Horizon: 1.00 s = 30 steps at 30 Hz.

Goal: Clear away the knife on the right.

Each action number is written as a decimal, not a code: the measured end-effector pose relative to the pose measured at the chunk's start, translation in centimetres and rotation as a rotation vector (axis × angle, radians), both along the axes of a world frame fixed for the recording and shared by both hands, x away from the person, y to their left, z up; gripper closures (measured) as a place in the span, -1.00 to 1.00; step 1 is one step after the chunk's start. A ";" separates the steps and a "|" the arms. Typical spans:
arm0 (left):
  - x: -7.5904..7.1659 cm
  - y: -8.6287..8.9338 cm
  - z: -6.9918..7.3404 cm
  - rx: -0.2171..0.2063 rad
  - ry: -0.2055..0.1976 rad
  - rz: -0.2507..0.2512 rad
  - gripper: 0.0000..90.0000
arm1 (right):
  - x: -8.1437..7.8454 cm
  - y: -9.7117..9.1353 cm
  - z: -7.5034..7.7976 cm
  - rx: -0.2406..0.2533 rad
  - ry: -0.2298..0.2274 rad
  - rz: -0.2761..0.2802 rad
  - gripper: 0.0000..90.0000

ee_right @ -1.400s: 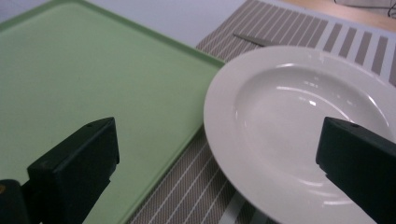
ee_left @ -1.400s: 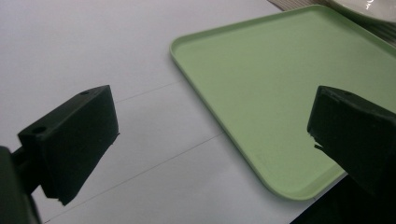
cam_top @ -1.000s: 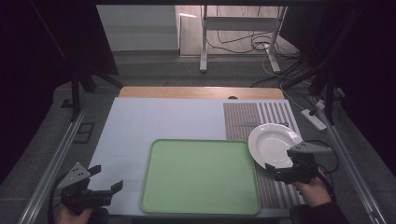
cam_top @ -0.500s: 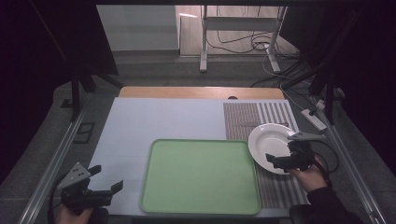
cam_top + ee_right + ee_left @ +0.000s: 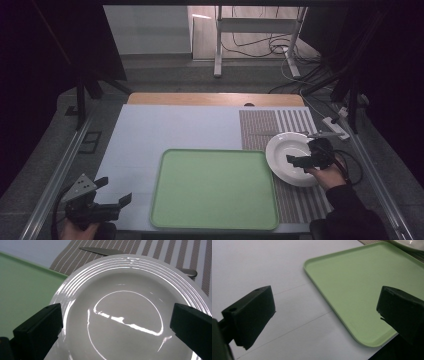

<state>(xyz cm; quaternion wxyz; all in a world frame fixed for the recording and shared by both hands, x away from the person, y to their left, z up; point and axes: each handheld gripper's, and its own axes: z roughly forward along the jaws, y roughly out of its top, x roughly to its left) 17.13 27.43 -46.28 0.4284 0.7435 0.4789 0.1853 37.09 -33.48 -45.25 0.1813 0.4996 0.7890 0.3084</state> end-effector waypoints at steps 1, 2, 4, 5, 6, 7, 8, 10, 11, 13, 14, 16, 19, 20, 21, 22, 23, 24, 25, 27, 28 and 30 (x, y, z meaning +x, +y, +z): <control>0.0 0.0 0.0 0.000 0.000 0.000 -0.96 | 0.0 0.0 0.0 0.000 0.000 0.000 -1.00; 0.0 0.0 0.0 0.000 0.000 0.000 -0.96 | 0.3 -0.1 -0.1 0.001 0.002 -0.002 -1.00; 0.0 0.0 0.0 -0.001 0.001 0.000 -0.96 | 0.9 -0.2 -0.2 -0.009 0.011 -0.013 -1.00; 0.0 0.0 0.0 -0.001 0.001 0.000 -0.96 | 1.1 -0.2 -0.3 -0.009 0.013 -0.015 -1.00; 0.0 0.0 0.0 -0.001 0.000 0.000 -0.96 | 1.1 -0.2 -0.3 -0.009 0.013 -0.015 -1.00; 0.0 0.0 0.0 -0.001 0.000 -0.001 -0.96 | 1.4 -0.2 -0.3 -0.013 0.015 -0.018 -1.00; 0.0 0.0 0.0 -0.001 0.000 -0.001 -0.96 | 1.8 -0.3 -0.4 -0.018 0.015 -0.022 -1.00; 0.0 0.0 0.0 -0.001 0.001 -0.001 -0.96 | 2.0 -0.3 -0.4 -0.020 0.015 -0.023 -1.00; 0.0 0.0 0.0 -0.001 0.001 -0.001 -0.96 | 2.4 -0.3 -0.4 -0.023 0.014 -0.029 -1.00; 0.0 0.0 0.0 -0.002 0.001 -0.001 -0.96 | 2.8 -0.3 -0.6 -0.032 0.014 -0.033 -1.00; 0.0 0.0 0.0 -0.001 0.001 -0.001 -0.96 | 3.0 -0.3 -0.6 -0.038 0.015 -0.034 -1.00; 0.0 0.0 0.0 -0.001 0.001 -0.001 -0.96 | 3.2 -0.4 -0.6 -0.042 0.016 -0.035 -1.00; 0.0 0.0 0.0 -0.002 0.001 -0.001 -0.96 | 4.0 -0.4 -0.9 -0.055 0.022 -0.045 -1.00; 0.0 0.0 0.0 -0.002 0.001 -0.001 -0.96 | 4.3 -0.5 -0.9 -0.057 0.023 -0.045 -1.00; 0.0 0.0 0.0 -0.003 0.001 -0.001 -0.96 | 4.3 -0.5 -0.9 -0.057 0.023 -0.045 -1.00; 0.0 0.0 0.0 -0.003 0.001 -0.001 -0.96 | 4.5 -0.5 -1.0 -0.060 0.027 -0.052 -1.00; 0.0 0.1 0.0 -0.003 0.001 -0.001 -0.96 | 4.9 -0.6 -1.1 -0.063 0.027 -0.057 -1.00; 0.0 0.0 0.0 -0.003 0.001 -0.001 -0.96 | 4.9 -0.6 -1.1 -0.063 0.027 -0.057 -1.00; 0.0 0.0 0.0 -0.003 0.001 -0.001 -0.96 | 5.2 -0.7 -1.1 -0.065 0.026 -0.060 -1.00; 0.0 0.1 0.0 -0.003 0.001 -0.001 -0.96 | 5.6 -0.8 -1.2 -0.076 0.029 -0.065 -1.00; 0.0 0.1 0.0 -0.004 0.001 -0.001 -0.96 | 5.9 -0.9 -1.3 -0.089 0.034 -0.064 -1.00; 0.0 0.1 0.0 -0.005 0.001 -0.002 -0.96 | 6.3 -0.9 -1.4 -0.092 0.036 -0.066 -1.00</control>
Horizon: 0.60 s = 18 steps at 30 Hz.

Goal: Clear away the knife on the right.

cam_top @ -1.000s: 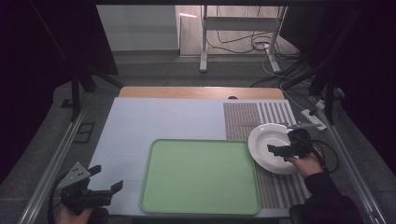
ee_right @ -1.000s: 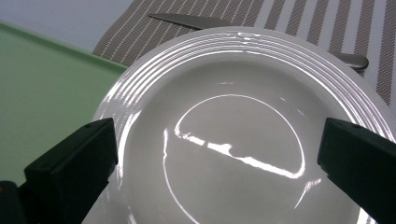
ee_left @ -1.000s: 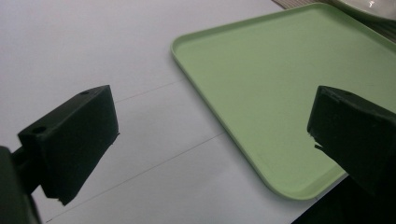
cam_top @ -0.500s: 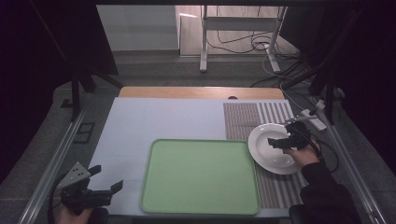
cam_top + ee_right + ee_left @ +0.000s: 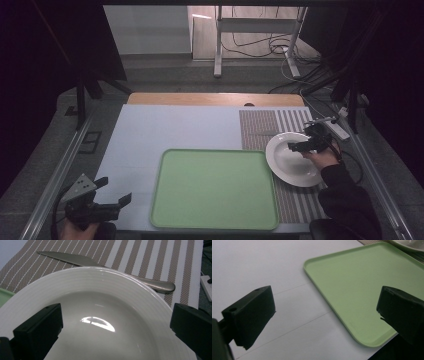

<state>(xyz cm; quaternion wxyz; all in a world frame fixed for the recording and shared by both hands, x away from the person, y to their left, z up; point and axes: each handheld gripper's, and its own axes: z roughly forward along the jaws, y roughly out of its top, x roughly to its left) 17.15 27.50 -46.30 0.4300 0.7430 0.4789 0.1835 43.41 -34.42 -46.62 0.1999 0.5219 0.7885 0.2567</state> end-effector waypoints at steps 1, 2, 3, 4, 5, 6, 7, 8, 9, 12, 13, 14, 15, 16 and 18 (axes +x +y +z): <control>0.0 0.0 0.0 0.000 0.000 0.000 -0.96 | 0.2 -0.1 0.0 0.003 0.000 -0.004 -1.00; 0.0 0.0 0.0 -0.001 0.000 0.000 -0.96 | 0.5 -0.1 0.0 0.002 0.000 -0.008 -1.00; 0.0 0.0 0.0 -0.001 0.000 0.000 -0.96 | 0.7 -0.1 0.0 -0.001 0.001 -0.011 -1.00; 0.0 0.0 0.0 -0.001 0.000 0.000 -0.96 | 1.0 -0.2 0.0 0.000 -0.002 -0.016 -1.00; 0.0 0.0 0.0 -0.002 0.000 0.000 -0.96 | 1.4 -0.3 0.1 0.008 -0.004 -0.024 -1.00; 0.0 0.0 0.0 -0.003 0.000 0.000 -0.96 | 1.7 -0.3 0.1 0.008 -0.005 -0.030 -1.00; 0.0 0.0 0.0 -0.004 -0.001 0.000 -0.96 | 1.9 -0.4 0.1 0.007 -0.006 -0.034 -1.00; 0.0 0.1 0.0 -0.005 -0.001 0.001 -0.96 | 2.2 -0.4 0.1 0.012 -0.007 -0.037 -1.00; 0.0 0.1 0.0 -0.006 -0.001 0.001 -0.96 | 2.4 -0.5 0.1 0.012 -0.006 -0.041 -1.00; 0.0 0.1 0.0 -0.007 -0.001 0.001 -0.96 | 2.9 -0.6 0.1 0.015 -0.006 -0.048 -1.00; 0.0 0.1 0.0 -0.007 -0.001 0.001 -0.96 | 3.3 -0.7 0.1 0.015 -0.005 -0.054 -1.00; 0.0 0.1 0.0 -0.007 -0.001 0.001 -0.96 | 3.3 -0.7 0.1 0.015 -0.005 -0.054 -1.00; 0.0 0.1 0.0 -0.008 -0.001 0.001 -0.96 | 3.6 -0.7 0.1 0.014 -0.004 -0.058 -1.00; 0.0 0.1 0.0 -0.008 -0.001 0.001 -0.96 | 3.8 -0.7 0.0 0.013 -0.003 -0.058 -1.00; 0.0 0.1 0.0 -0.009 -0.001 0.001 -0.96 | 4.3 -0.7 -0.1 0.009 0.003 -0.061 -1.00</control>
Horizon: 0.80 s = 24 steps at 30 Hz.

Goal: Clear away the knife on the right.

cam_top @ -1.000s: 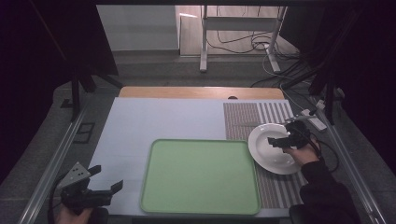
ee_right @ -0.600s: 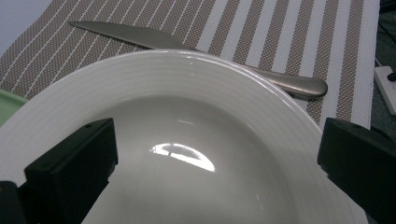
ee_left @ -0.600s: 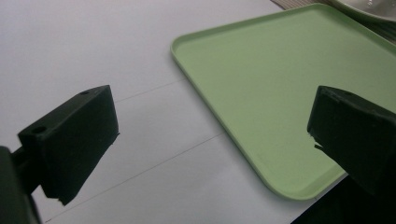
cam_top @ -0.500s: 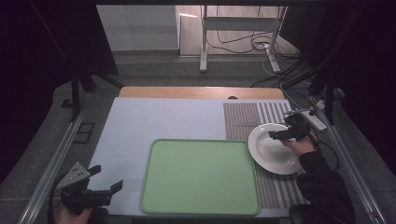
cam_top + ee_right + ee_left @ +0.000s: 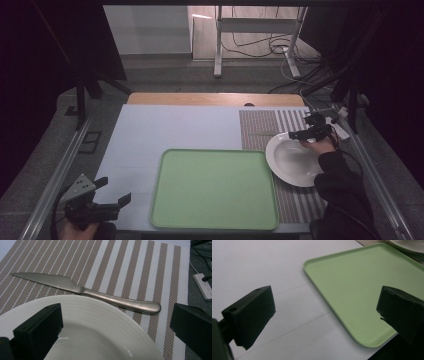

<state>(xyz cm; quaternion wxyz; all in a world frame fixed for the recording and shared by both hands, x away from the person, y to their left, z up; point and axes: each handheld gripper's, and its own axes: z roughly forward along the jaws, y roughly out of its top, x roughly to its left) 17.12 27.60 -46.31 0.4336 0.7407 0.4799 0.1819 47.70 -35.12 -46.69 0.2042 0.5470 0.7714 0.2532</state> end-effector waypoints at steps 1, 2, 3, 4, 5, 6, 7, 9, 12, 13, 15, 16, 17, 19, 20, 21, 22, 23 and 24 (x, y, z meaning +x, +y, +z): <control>0.0 0.0 0.0 0.000 0.000 0.000 -0.96 | 0.2 0.0 0.0 -0.003 0.002 -0.001 -1.00; 0.0 0.0 0.0 0.000 0.000 0.000 -0.96 | 0.4 0.0 -0.1 -0.004 0.004 -0.001 -1.00; 0.0 0.0 0.0 0.000 0.000 -0.001 -0.96 | 0.6 0.0 -0.2 -0.005 0.007 -0.002 -1.00; 0.0 0.0 0.0 0.001 0.000 -0.001 -0.96 | 0.9 0.0 -0.2 -0.005 0.010 -0.003 -1.00; 0.0 0.0 0.0 0.000 0.000 -0.001 -0.96 | 1.3 0.0 -0.3 -0.009 0.013 -0.009 -1.00; 0.0 0.0 0.0 -0.001 0.000 0.000 -0.96 | 1.3 0.0 -0.3 -0.009 0.013 -0.009 -1.00; 0.0 0.0 0.0 -0.001 0.000 0.000 -0.96 | 1.5 0.0 -0.3 -0.009 0.015 -0.010 -1.00; 0.0 0.0 0.0 -0.002 -0.001 -0.001 -0.96 | 1.8 -0.1 -0.3 -0.007 0.021 -0.017 -1.00; 0.0 0.0 0.0 -0.003 -0.001 -0.001 -0.96 | 2.4 -0.3 -0.3 -0.013 0.025 -0.025 -1.00; 0.0 0.0 0.0 -0.002 0.000 -0.001 -0.96 | 2.6 -0.3 -0.2 -0.016 0.024 -0.029 -1.00; 0.0 0.0 0.0 -0.002 0.000 -0.001 -0.96 | 2.9 -0.6 -0.1 -0.019 0.015 -0.035 -0.85; 0.0 0.0 0.0 -0.002 0.000 -0.001 -0.96 | 3.0 -0.7 0.0 -0.025 0.011 -0.035 -0.76; 0.0 0.0 0.0 -0.002 0.001 -0.001 -0.96 | 3.1 -0.8 0.0 -0.028 0.009 -0.032 -0.61; 0.0 0.0 0.0 -0.001 0.001 -0.002 -0.96 | 3.4 -1.2 0.1 -0.023 0.004 -0.028 -0.38; 0.0 0.0 0.0 -0.001 0.001 -0.002 -0.96 | 3.5 -1.3 0.1 -0.021 0.004 -0.034 -0.24; 0.0 0.0 0.0 -0.001 0.002 -0.002 -0.96 | 3.8 -1.6 0.1 -0.017 0.009 -0.037 0.06; 0.0 0.0 0.0 -0.001 0.002 -0.002 -0.96 | 3.8 -1.6 0.1 -0.017 0.009 -0.037 0.06; 0.0 0.0 0.0 -0.001 0.002 -0.002 -0.96 | 3.9 -1.7 0.1 -0.012 0.020 -0.024 0.28; 0.0 0.0 0.0 -0.002 0.002 -0.002 -0.96 | 4.1 -1.8 0.1 -0.007 0.040 -0.003 0.39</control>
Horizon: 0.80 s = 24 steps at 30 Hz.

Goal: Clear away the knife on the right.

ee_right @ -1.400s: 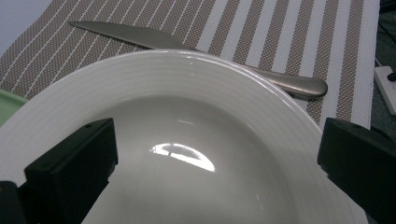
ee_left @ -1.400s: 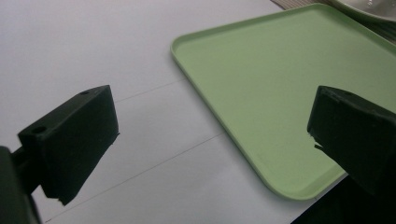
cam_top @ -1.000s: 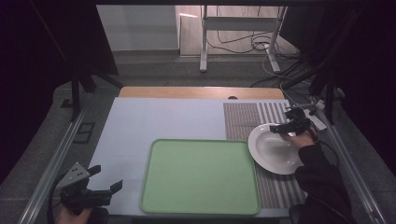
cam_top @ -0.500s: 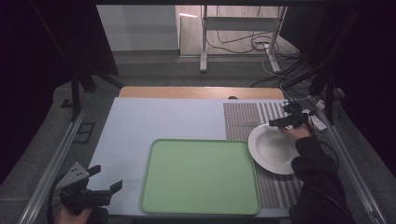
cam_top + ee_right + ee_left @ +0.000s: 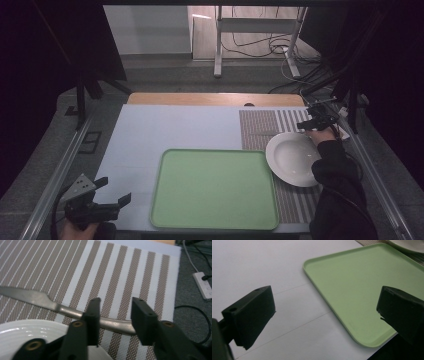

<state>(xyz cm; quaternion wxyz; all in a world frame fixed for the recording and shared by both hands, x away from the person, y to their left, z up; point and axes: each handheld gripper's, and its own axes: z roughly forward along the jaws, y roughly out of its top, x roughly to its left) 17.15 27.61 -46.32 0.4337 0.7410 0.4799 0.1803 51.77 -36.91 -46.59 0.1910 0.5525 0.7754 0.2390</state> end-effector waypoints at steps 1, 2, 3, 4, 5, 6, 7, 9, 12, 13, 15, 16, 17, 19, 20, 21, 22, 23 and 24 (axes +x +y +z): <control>0.0 0.0 0.0 0.000 0.000 0.000 -0.96 | 0.2 0.0 -0.1 -0.008 0.007 0.014 0.55; 0.0 0.0 0.0 0.000 0.000 0.000 -0.96 | 0.3 0.0 -0.3 -0.012 0.017 0.028 0.72; 0.0 0.0 0.0 0.001 0.000 0.000 -0.96 | 0.7 0.0 -0.6 -0.005 0.043 0.050 1.00; 0.0 0.0 0.0 0.001 0.000 0.000 -0.96 | 0.7 0.0 -0.6 -0.005 0.043 0.050 1.00; 0.0 0.0 0.0 0.002 0.000 -0.001 -0.96 | 0.8 0.0 -0.8 -0.007 0.055 0.059 1.00; 0.0 0.0 0.0 0.002 0.000 -0.001 -0.96 | 1.0 0.1 -1.0 -0.012 0.062 0.058 1.00; 0.0 0.0 0.0 0.003 0.000 -0.001 -0.96 | 1.3 0.0 -1.2 -0.013 0.075 0.056 1.00; 0.0 0.0 0.0 0.002 0.000 -0.001 -0.96 | 1.4 0.0 -1.4 -0.018 0.067 0.050 1.00; 0.0 0.0 0.0 0.003 0.000 -0.001 -0.96 | 1.8 -0.4 -1.9 -0.013 0.059 0.033 1.00; 0.0 0.0 0.0 0.004 0.000 -0.002 -0.96 | 1.9 -0.6 -2.0 -0.010 0.056 0.029 1.00; 0.0 0.0 0.0 0.004 0.000 -0.002 -0.96 | 2.0 -0.9 -2.5 -0.012 0.067 0.023 1.00; 0.0 0.0 0.0 0.004 0.000 -0.002 -0.96 | 2.1 -1.0 -2.7 -0.018 0.073 0.022 1.00; 0.0 0.0 0.0 0.004 0.000 -0.002 -0.96 | 2.1 -1.2 -2.9 -0.014 0.067 0.023 1.00; 0.0 0.0 0.0 0.005 0.000 -0.003 -0.96 | 2.1 -1.4 -2.9 -0.012 0.065 0.018 1.00; 0.0 0.0 0.0 0.004 0.000 -0.002 -0.96 | 2.0 -1.5 -2.9 -0.017 0.068 0.018 1.00; 0.0 0.0 0.0 0.004 0.000 -0.002 -0.96 | 2.0 -1.5 -2.9 -0.017 0.068 0.018 1.00; 0.0 0.0 0.0 0.005 0.000 -0.002 -0.96 | 2.0 -1.6 -2.8 -0.017 0.070 0.018 1.00; -0.1 0.0 0.0 0.005 0.000 -0.002 -0.96 | 1.9 -1.6 -2.8 -0.017 0.080 0.018 1.00; -0.1 0.0 0.0 0.006 -0.001 -0.002 -0.96 | 1.8 -1.7 -2.7 -0.018 0.085 0.022 1.00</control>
